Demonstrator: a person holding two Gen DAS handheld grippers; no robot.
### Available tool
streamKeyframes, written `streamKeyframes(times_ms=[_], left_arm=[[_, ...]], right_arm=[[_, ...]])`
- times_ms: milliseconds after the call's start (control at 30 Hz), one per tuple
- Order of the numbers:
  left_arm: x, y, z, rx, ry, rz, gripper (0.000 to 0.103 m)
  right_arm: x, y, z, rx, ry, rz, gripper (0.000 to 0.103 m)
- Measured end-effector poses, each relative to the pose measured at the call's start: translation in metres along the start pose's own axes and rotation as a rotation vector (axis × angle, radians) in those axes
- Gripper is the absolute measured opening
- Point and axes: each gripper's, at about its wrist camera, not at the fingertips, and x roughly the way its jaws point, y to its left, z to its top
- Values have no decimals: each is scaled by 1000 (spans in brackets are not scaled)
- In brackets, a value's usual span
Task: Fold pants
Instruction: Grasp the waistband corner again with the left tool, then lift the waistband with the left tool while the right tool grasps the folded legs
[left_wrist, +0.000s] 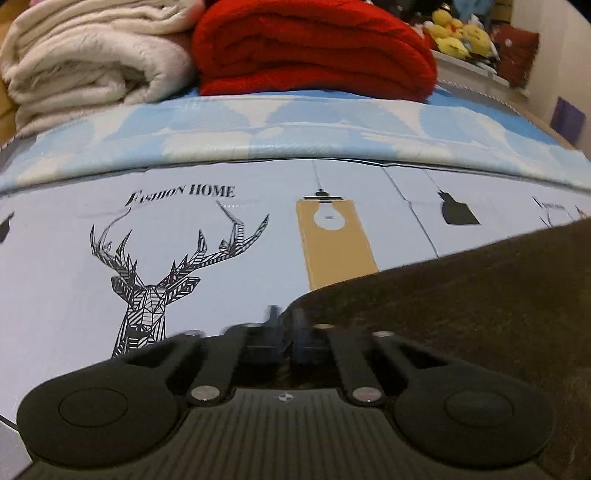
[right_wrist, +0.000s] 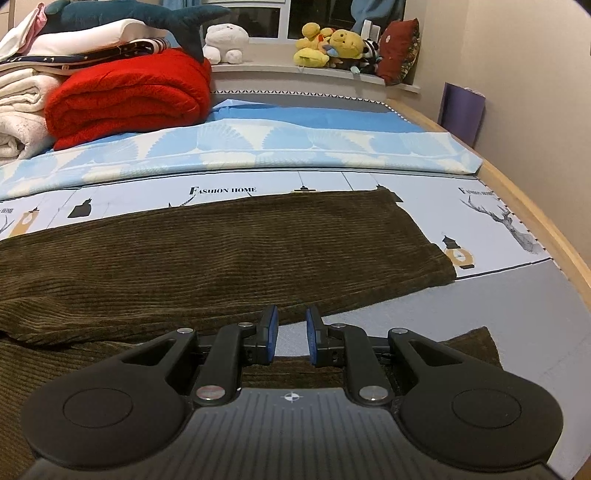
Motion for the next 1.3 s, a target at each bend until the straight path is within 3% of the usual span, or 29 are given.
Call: streamKeyframes(times_ms=[233,433,567,700,800,900,1000,1067,1300], left_arm=[[-43,-17,-6,52,-33,5,2],[-130,-48,-7,128,-64,-18,2],[-204,-81,-38,220,-57,-25,2],[-256,-95,-91,219,-33,-77,2],[-258,-81,-126,106,23,-127,0],[-246,-42,-146,-157,114,-124,3],[-244,0,-154,-428,126,-157,15],[-234,15,-164,-574,183,-198,26],[-194,29,-173,-730,324,-166,49]], right_arm=[[-10,-2,-5,7,4,-12,17],[-18,-14,-8,58,0,-18,17],[-18,-26,-13,124,11,-14,17],[-21,-36,-20,205,32,0,17],[-25,-39,-26,199,37,-8,17],[-26,-44,-30,206,44,-12,17],[-26,-50,-33,232,56,-10,17],[-26,-54,-33,246,56,-11,17],[-25,-61,-36,341,73,20,18]])
